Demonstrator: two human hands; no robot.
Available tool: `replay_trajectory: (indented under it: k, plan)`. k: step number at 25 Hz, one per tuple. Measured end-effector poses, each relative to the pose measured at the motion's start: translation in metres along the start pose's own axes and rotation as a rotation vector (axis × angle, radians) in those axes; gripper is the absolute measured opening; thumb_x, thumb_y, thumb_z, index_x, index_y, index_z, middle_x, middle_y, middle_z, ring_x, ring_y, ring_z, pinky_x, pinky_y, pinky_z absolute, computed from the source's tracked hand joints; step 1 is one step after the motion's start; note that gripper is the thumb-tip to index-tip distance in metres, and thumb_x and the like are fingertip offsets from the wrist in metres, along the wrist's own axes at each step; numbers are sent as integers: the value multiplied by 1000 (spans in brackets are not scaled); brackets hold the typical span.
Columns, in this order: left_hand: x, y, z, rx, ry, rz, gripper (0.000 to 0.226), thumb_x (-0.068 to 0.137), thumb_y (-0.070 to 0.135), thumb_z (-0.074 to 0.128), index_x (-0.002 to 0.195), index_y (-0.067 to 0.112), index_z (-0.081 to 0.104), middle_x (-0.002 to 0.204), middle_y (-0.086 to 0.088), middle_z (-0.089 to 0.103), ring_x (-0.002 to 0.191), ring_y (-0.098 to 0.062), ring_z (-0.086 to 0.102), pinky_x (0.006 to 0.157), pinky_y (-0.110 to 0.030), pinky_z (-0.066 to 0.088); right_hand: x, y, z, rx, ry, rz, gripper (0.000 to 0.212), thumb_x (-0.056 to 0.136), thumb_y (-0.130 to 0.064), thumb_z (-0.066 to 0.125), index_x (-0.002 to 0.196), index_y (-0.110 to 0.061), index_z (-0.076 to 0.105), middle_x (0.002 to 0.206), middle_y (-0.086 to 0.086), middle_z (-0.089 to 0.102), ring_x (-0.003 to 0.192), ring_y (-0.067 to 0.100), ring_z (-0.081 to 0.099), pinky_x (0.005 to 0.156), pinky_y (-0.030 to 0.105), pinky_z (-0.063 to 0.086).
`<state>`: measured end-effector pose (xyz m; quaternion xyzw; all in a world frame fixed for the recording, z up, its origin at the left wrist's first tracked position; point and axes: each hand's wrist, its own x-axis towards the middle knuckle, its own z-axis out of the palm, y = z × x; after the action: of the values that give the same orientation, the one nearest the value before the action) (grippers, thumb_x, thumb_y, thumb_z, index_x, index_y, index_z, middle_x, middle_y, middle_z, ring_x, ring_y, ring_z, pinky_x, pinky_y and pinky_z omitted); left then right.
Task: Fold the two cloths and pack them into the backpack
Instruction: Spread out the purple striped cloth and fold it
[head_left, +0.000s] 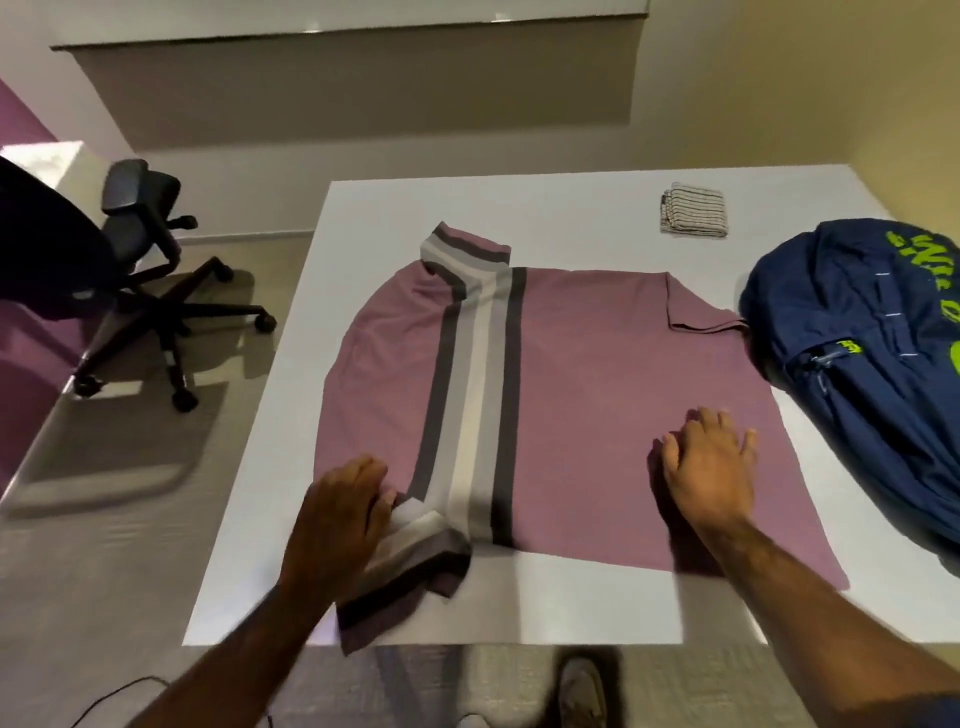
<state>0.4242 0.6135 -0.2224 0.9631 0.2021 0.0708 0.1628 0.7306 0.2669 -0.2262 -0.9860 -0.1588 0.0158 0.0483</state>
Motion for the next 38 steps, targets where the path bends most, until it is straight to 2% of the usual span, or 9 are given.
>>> replay_trajectory:
  k: [4,9,12,18,23,26,29,34,38]
  plan:
    - [66,-14,30,129,-132,-118,75,100,62,24,157,15,35,162,-13,36,146,-36,39,114,-56,38,5,-18,23,17,-198,-59,65,104,-58,22,156,-20,30,166,5,22,153,28,18,122,49,16]
    - [30,-23,47,189,-274,-165,88,95,72,-6,163,17,6,171,-7,-3,158,-28,-2,125,-45,-7,62,-25,19,-8,97,-88,41,102,-43,31,111,-17,61,125,8,58,117,29,50,106,50,34]
    - [37,-15,21,149,-167,-323,91,96,74,7,146,15,54,153,-15,49,139,-37,47,120,-54,25,120,-34,22,54,-30,-226,41,103,-41,40,133,-17,55,140,11,54,129,30,48,113,50,30]
    - [259,3,-16,13,125,-265,20,107,28,41,100,35,58,108,0,65,92,-18,59,84,-34,48,224,-20,16,-54,-54,-373,47,101,-47,42,138,-19,47,142,11,49,130,32,45,108,50,36]
    - [431,-10,5,76,-34,-429,51,102,37,57,149,20,44,144,-14,54,126,-38,54,106,-52,44,279,-20,15,-252,65,-86,53,96,-42,48,134,-6,55,141,23,51,131,41,43,114,58,25]
    - [461,-9,30,253,-93,-432,35,97,40,64,121,14,61,121,-14,67,108,-35,59,97,-48,46,280,-30,30,-196,13,-146,61,101,-49,38,147,-9,45,153,21,41,142,40,34,119,59,16]
    - [473,-28,24,375,82,-469,17,102,23,56,104,8,65,107,-18,69,100,-38,58,95,-48,42,285,-28,46,-124,-61,-165,70,104,-56,22,159,-13,22,165,18,20,152,37,16,122,56,7]
    - [456,-33,6,-30,497,-579,40,101,13,54,141,15,49,146,-11,49,136,-32,43,114,-46,30,315,-53,39,-34,-15,-73,69,105,-50,27,161,-12,16,167,20,10,154,39,8,123,61,9]
    - [350,-19,42,-8,100,-227,50,108,44,34,153,24,36,158,-4,41,144,-26,39,118,-46,32,268,-100,41,92,-55,-148,68,103,-58,26,161,-25,16,169,15,8,155,36,3,121,58,1]
